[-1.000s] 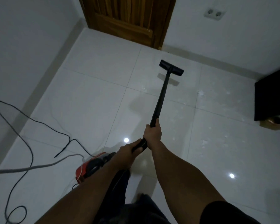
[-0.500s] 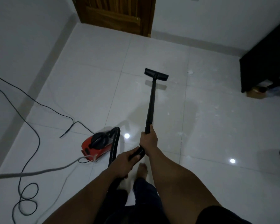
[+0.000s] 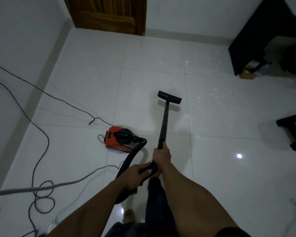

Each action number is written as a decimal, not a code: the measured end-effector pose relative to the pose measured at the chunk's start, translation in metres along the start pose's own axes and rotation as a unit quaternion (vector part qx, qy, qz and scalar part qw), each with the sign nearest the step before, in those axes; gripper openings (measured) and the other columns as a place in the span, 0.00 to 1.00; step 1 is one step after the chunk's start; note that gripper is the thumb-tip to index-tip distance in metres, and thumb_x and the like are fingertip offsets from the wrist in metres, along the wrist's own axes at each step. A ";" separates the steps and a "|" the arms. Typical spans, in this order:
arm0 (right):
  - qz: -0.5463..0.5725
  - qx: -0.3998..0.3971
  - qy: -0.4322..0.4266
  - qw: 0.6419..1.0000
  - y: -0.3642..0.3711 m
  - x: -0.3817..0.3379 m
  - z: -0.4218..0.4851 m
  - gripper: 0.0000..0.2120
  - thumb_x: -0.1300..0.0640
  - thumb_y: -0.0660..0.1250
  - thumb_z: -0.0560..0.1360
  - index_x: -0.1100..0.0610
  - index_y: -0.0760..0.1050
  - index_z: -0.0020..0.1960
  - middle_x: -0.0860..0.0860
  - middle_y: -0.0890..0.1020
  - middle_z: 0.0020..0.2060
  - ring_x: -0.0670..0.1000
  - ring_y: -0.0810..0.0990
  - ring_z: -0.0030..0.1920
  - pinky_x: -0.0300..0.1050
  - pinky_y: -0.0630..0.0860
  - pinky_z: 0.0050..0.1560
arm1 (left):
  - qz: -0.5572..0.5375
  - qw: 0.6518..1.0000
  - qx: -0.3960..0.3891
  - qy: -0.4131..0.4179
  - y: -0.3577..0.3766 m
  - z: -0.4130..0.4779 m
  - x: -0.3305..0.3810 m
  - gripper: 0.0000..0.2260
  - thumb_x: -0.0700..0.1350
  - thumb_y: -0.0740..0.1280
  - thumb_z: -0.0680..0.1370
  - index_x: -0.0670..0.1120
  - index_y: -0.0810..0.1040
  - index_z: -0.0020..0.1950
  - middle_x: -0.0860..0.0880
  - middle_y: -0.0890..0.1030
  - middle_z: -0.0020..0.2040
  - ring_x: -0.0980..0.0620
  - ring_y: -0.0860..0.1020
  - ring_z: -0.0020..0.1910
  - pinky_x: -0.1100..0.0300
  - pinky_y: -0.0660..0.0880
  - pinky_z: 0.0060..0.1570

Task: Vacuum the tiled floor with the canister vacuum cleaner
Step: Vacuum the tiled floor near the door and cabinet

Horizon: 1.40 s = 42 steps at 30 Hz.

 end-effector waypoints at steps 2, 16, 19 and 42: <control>0.015 0.004 0.019 1.000 0.001 0.030 -0.026 0.32 0.57 0.60 0.78 0.46 0.55 0.81 0.57 0.77 0.65 0.58 0.81 0.54 0.53 0.81 0.55 | -0.005 1.000 -0.010 -0.005 0.018 -0.029 -0.019 0.22 0.56 0.62 0.81 0.63 0.65 0.75 0.46 0.76 0.39 0.52 0.74 0.32 0.60 0.72 0.25; 0.048 0.014 0.131 0.990 -0.011 0.171 -0.108 0.32 0.60 0.60 0.76 0.50 0.59 0.79 0.58 0.80 0.58 0.57 0.82 0.46 0.50 0.82 0.40 | 0.008 0.997 -0.079 0.010 0.101 -0.108 -0.077 0.16 0.49 0.62 0.83 0.60 0.72 0.71 0.61 0.82 0.35 0.63 0.71 0.24 0.70 0.69 0.26; 0.046 0.012 0.128 0.991 -0.021 0.179 -0.112 0.29 0.60 0.60 0.78 0.51 0.62 0.78 0.58 0.79 0.58 0.53 0.79 0.42 0.42 0.74 0.31 | 0.033 0.996 -0.087 0.020 0.112 -0.107 -0.078 0.17 0.49 0.62 0.83 0.60 0.71 0.71 0.59 0.81 0.38 0.63 0.72 0.25 0.70 0.70 0.27; -0.033 -0.016 0.099 0.994 -0.145 0.196 -0.011 0.31 0.62 0.58 0.79 0.53 0.55 0.81 0.57 0.75 0.65 0.53 0.75 0.50 0.43 0.73 0.39 | 0.035 0.997 -0.074 -0.004 0.223 -0.016 -0.017 0.21 0.57 0.61 0.82 0.63 0.65 0.74 0.48 0.84 0.45 0.54 0.79 0.31 0.50 0.81 0.33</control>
Point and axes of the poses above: each hand's wrist, its own z-axis towards the middle knuckle, its own y-axis out of the palm, x = y × z, the point moved 3 cm from there along z, towards the middle knuckle
